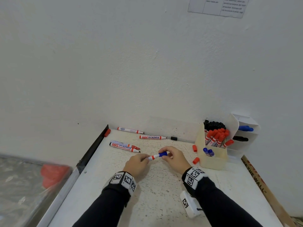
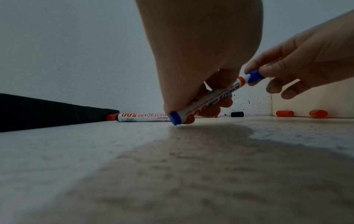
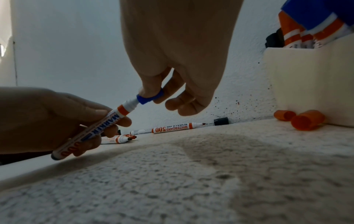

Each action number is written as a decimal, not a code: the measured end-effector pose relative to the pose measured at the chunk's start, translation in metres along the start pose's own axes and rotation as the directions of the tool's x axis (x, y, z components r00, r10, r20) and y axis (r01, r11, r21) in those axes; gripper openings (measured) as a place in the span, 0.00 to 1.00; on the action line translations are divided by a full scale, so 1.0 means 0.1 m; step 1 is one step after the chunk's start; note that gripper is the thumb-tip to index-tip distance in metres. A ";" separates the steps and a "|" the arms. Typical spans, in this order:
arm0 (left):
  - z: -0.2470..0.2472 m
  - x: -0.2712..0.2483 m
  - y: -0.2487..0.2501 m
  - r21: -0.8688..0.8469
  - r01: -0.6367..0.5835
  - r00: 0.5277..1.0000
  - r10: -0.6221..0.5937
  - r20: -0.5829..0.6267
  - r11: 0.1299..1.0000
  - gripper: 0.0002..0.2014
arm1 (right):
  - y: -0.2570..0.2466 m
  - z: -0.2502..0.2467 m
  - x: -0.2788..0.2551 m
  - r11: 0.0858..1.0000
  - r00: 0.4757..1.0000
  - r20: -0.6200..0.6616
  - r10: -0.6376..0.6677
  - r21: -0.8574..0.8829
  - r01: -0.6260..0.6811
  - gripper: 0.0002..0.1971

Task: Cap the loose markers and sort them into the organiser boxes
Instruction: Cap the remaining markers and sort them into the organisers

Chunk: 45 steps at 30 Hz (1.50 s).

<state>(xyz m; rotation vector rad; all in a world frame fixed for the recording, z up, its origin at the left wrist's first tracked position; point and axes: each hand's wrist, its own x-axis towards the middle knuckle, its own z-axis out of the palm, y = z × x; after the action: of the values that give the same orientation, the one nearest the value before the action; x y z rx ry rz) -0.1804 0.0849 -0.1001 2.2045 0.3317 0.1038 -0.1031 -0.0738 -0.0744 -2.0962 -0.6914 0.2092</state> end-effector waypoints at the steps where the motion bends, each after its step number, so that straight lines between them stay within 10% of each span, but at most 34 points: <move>1: -0.01 -0.01 0.01 0.018 -0.005 1.000 0.005 0.002 1.000 0.11 | 0.00 0.01 0.00 1.000 1.000 0.020 0.003 0.005 -0.003 0.15; 11: -0.03 -0.06 0.03 -0.030 -0.045 0.988 0.040 -0.147 0.999 0.09 | -0.08 0.10 0.09 0.998 0.999 -0.014 0.048 -0.037 -0.049 0.02; 17: -0.05 -0.02 0.03 0.148 -0.087 0.994 0.096 -0.053 0.985 0.14 | -0.20 0.20 0.15 0.973 0.982 -0.039 0.185 -0.134 -0.189 0.23; 31: -0.07 -0.09 0.09 -0.459 0.110 0.981 -0.022 0.192 0.882 0.26 | -0.33 0.29 0.18 0.998 0.993 0.117 -0.009 0.066 0.001 0.18; 38: -0.08 -0.09 0.13 -0.251 0.070 0.996 -0.080 -0.028 0.965 0.25 | -0.24 0.13 0.15 0.983 0.975 0.220 0.031 -0.181 0.010 0.19; 45: -0.03 -0.06 0.06 -0.035 0.128 0.988 -0.130 -0.077 0.991 0.15 | -0.28 -0.34 0.16 1.000 0.996 -0.082 0.019 -0.009 -0.019 0.15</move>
<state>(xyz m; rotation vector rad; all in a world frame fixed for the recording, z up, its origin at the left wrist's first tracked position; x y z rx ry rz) -0.1855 0.0825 -0.0932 2.1466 0.5134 0.1250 -0.0872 -0.0766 -0.0305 -2.1088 -0.6250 0.1304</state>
